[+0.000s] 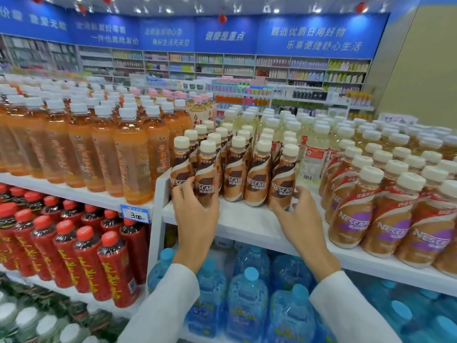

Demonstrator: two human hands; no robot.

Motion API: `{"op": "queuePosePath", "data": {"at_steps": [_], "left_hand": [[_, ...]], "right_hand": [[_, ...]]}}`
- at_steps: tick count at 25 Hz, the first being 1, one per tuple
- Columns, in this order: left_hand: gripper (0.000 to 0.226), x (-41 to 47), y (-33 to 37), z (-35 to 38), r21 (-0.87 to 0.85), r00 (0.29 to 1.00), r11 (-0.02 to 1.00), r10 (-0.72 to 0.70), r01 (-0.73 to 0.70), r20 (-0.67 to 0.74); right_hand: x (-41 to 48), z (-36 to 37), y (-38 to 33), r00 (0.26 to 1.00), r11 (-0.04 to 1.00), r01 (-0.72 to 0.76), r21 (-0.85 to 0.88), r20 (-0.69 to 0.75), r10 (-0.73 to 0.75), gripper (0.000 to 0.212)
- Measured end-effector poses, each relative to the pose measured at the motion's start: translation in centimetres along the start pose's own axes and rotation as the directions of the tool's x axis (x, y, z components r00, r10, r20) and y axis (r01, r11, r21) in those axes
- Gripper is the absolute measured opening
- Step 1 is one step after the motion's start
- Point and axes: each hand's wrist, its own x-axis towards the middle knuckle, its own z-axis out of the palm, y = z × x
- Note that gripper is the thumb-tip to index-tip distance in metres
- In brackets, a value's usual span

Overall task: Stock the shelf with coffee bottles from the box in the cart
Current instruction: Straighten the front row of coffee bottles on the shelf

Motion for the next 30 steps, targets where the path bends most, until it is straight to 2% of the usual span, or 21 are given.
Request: {"op": "queuePosePath", "data": {"at_steps": [9,18,30], "left_hand": [[0.063,-0.2,-0.7,0.3,-0.023,0.998,0.999,0.04,-0.041,-0.041],[0.063,-0.5,-0.7,0.1,-0.048,0.998,0.998,0.046,-0.048,-0.043],[0.064,-0.8,-0.5,0.0,-0.058,0.999,0.998,0.035,-0.037,-0.037]], "right_hand": [[1.5,1.0,0.9,1.0,0.997,0.013,0.078,-0.012,-0.012,0.063],[1.7,1.2,0.9,0.997,0.999,0.038,-0.011,-0.061,-0.038,0.058],[1.7,1.1,1.2,0.998,0.999,0.045,0.016,-0.036,-0.044,0.06]]}}
